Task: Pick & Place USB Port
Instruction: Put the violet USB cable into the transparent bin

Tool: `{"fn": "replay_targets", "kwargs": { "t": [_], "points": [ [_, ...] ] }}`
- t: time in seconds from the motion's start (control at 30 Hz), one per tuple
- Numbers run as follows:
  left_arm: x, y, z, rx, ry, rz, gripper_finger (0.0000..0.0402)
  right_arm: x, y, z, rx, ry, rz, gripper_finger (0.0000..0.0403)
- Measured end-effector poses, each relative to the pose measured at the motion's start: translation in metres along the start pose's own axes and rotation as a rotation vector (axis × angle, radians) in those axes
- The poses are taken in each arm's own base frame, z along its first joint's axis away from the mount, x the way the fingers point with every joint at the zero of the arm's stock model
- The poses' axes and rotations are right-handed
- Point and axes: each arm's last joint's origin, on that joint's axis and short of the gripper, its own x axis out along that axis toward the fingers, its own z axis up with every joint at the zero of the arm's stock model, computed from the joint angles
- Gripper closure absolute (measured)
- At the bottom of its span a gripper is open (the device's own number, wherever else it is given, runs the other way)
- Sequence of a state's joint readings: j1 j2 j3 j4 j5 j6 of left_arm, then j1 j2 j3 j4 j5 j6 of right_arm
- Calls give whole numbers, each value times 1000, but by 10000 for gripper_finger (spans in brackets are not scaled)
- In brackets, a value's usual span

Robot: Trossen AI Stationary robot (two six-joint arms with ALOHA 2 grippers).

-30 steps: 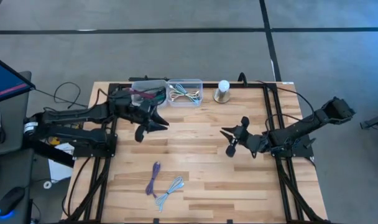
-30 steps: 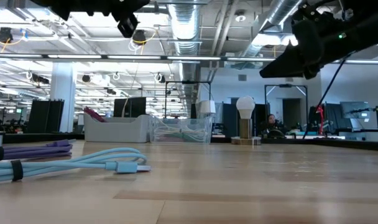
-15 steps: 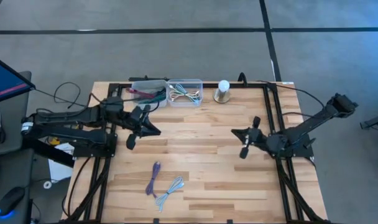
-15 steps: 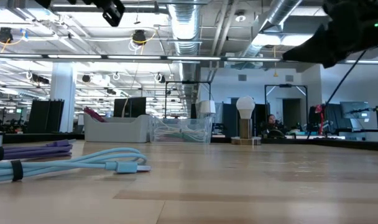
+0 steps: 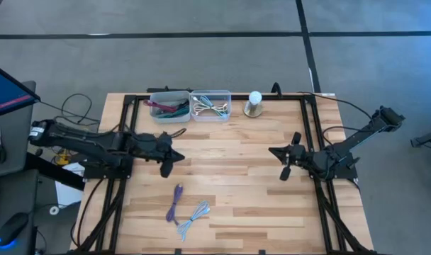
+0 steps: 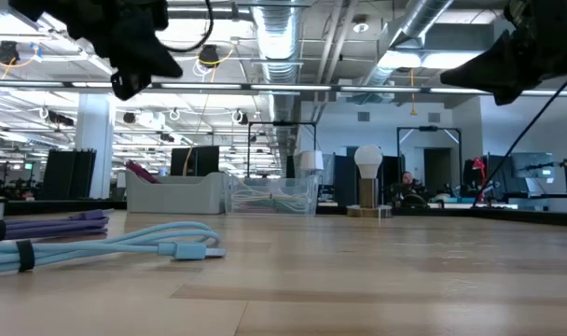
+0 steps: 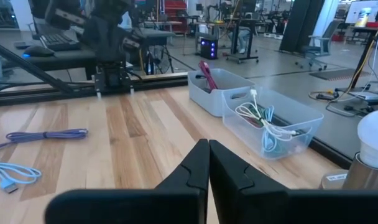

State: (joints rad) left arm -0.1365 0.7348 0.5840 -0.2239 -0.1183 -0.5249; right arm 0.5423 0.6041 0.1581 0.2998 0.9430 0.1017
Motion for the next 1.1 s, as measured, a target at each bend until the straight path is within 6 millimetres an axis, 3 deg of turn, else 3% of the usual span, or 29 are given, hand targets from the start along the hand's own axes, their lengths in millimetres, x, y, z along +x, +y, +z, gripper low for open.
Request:
{"fn": "replay_targets", "kwargs": {
  "t": [0.2, 0.4, 0.6, 0.83, 1.1],
  "points": [
    [14, -15, 3, 44, 103, 130, 397, 0, 0, 0, 3, 1, 0, 401],
    [2, -12, 16, 75, 288, 468, 397, 0, 0, 0, 4, 0, -1, 401],
    [6, -18, 16, -114, 379, 360, 395, 0, 0, 0, 12, 0, -1, 401],
    [19, -17, 16, 67, 410, 318, 392, 2, -2, 0, 14, 0, -27, 401],
    [29, -26, 32, 23, 227, 220, 394, 4, -3, 0, 21, 3, -38, 401]
  ]
}}
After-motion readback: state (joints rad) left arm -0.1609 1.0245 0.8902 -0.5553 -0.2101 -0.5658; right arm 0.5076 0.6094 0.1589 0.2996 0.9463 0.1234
